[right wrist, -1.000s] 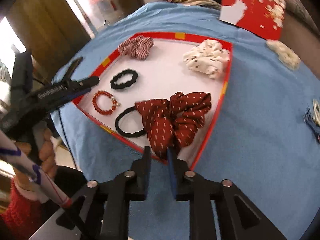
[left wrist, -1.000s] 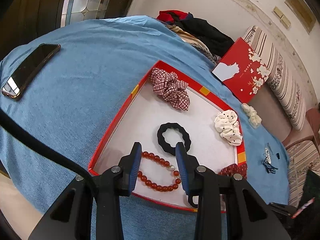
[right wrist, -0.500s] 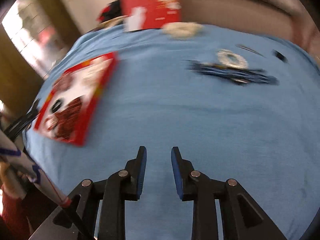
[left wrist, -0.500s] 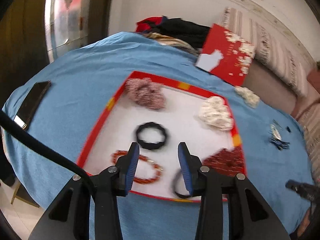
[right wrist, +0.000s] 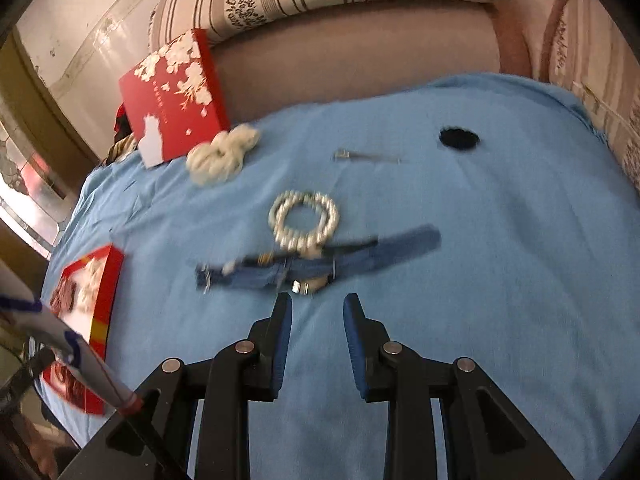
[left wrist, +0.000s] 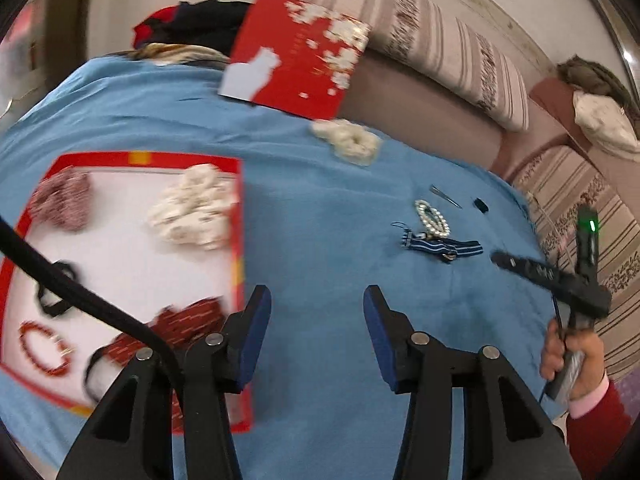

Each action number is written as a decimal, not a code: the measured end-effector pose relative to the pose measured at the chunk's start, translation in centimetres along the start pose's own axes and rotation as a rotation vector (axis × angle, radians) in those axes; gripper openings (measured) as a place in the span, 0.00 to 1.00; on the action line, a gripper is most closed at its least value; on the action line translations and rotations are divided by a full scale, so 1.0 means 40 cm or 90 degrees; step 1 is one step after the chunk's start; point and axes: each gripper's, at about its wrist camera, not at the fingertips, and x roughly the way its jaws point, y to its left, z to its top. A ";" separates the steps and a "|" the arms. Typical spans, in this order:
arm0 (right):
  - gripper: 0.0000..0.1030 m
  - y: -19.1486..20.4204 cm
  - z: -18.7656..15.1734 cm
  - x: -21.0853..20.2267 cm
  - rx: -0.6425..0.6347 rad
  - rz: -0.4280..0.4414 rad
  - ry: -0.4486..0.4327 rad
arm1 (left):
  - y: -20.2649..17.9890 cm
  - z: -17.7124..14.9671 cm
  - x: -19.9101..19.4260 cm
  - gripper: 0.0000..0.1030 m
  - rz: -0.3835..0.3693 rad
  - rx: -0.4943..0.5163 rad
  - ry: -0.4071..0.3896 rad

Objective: Organize jewelry
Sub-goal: 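Move the right tool to the pearl bracelet and close on it, then lift the pearl bracelet with the right tool while the left tool grasps the green bead bracelet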

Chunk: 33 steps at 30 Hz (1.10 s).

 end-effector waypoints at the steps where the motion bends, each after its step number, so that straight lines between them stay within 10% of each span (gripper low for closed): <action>1: 0.28 0.000 0.024 0.020 -0.005 -0.001 0.002 | -0.015 0.004 0.016 0.45 -0.002 0.006 0.003; 15: 0.28 0.005 0.147 0.283 -0.051 -0.065 0.076 | -0.019 -0.011 0.131 0.45 0.002 -0.001 0.053; 17: 0.10 0.013 0.153 0.293 -0.047 -0.056 0.086 | -0.009 -0.014 0.133 0.45 0.006 -0.008 0.054; 28: 0.10 0.068 0.047 0.002 -0.033 0.137 0.014 | -0.005 -0.005 0.111 0.46 -0.007 -0.020 0.051; 33: 0.10 0.010 -0.055 -0.061 -0.006 0.134 0.021 | -0.066 0.025 0.141 0.50 -0.033 -0.004 0.062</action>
